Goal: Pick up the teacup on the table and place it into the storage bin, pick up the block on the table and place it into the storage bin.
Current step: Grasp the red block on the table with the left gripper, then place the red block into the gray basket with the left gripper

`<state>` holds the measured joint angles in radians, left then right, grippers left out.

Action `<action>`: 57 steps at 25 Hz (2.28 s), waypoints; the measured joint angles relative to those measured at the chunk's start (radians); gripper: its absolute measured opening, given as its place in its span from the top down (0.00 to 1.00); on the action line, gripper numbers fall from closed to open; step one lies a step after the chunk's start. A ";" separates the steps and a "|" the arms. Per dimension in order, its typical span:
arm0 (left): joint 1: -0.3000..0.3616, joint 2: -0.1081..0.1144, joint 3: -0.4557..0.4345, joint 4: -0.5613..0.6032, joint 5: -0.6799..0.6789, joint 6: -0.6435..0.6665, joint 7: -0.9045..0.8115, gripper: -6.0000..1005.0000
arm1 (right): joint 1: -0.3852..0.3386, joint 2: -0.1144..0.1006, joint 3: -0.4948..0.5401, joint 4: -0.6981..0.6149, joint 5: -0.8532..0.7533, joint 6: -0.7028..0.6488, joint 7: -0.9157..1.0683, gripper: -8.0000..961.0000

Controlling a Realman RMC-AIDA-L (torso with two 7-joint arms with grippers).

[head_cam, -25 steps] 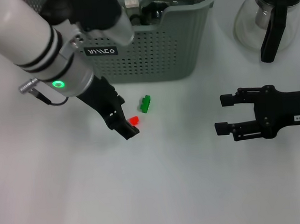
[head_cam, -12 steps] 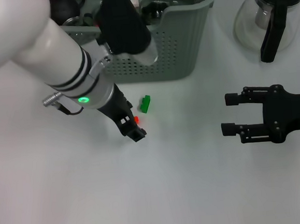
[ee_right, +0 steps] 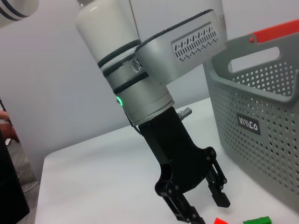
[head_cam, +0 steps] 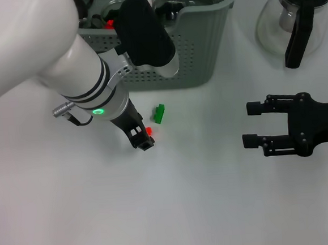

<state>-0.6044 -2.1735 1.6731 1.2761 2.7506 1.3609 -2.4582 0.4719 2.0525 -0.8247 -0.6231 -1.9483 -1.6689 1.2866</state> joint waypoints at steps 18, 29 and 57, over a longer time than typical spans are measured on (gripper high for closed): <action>-0.040 -0.002 0.051 -0.046 0.026 -0.026 -0.040 0.52 | -0.010 0.000 0.004 0.000 -0.004 0.000 0.004 0.18; -0.084 -0.002 0.053 -0.129 0.026 -0.055 -0.050 0.62 | -0.013 0.000 0.005 0.002 -0.005 0.000 0.007 0.18; -0.080 0.003 -0.107 -0.091 0.003 0.056 -0.020 0.88 | -0.012 -0.002 0.006 0.002 -0.004 0.000 0.022 0.18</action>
<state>-0.6847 -2.1705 1.5663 1.1852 2.7541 1.4173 -2.4778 0.4602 2.0508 -0.8191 -0.6212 -1.9527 -1.6688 1.3085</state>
